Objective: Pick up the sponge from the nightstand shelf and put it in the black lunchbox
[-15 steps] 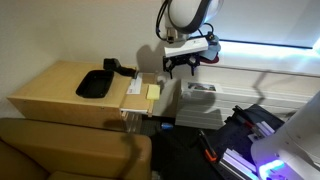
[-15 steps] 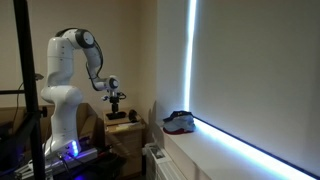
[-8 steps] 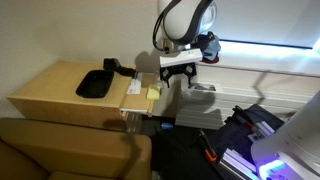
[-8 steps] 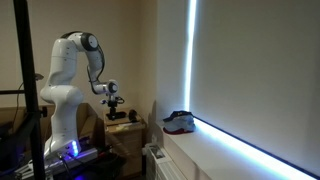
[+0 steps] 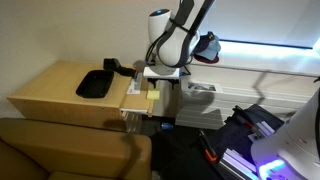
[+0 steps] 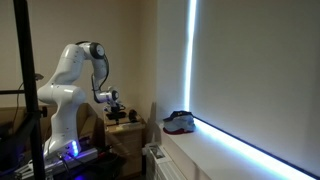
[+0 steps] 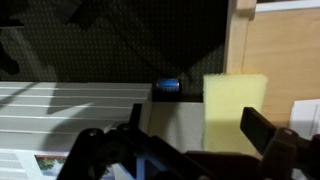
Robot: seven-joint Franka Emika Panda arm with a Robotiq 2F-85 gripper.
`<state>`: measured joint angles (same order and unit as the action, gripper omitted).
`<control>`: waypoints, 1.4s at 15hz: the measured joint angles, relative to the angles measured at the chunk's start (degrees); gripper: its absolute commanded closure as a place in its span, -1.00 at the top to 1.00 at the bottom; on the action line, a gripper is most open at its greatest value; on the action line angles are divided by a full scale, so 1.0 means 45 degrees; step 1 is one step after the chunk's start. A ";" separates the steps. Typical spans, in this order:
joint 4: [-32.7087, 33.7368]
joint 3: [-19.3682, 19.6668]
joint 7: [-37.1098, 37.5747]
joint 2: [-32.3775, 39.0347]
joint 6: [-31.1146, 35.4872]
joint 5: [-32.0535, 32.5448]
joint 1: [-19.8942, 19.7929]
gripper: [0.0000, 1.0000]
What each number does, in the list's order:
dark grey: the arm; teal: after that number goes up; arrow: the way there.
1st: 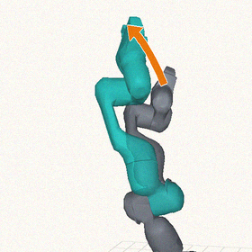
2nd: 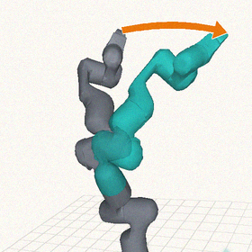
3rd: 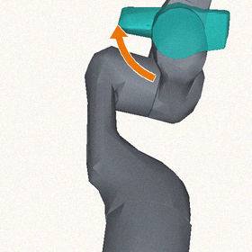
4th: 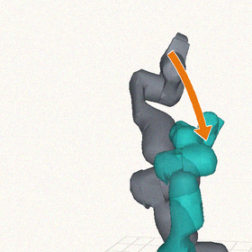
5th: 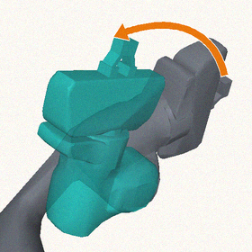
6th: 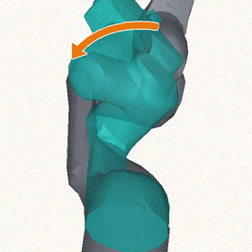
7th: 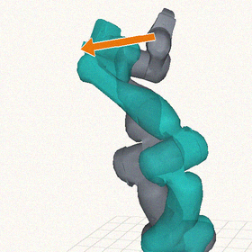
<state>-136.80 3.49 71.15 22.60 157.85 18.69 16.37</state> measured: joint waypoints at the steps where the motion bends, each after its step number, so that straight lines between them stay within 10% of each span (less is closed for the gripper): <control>1: 0.0213 0.0195 0.0091 0.0265 0.0038 -0.0071 0.0155 1.00; 16: 0.0927 -0.0185 -0.3505 0.2926 0.3931 -0.3514 -0.0441 1.00; 21: 0.1546 -0.0875 -0.5330 0.3606 0.4312 -0.5178 -0.1063 0.09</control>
<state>-129.84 -0.45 47.16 38.82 177.26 -4.61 11.58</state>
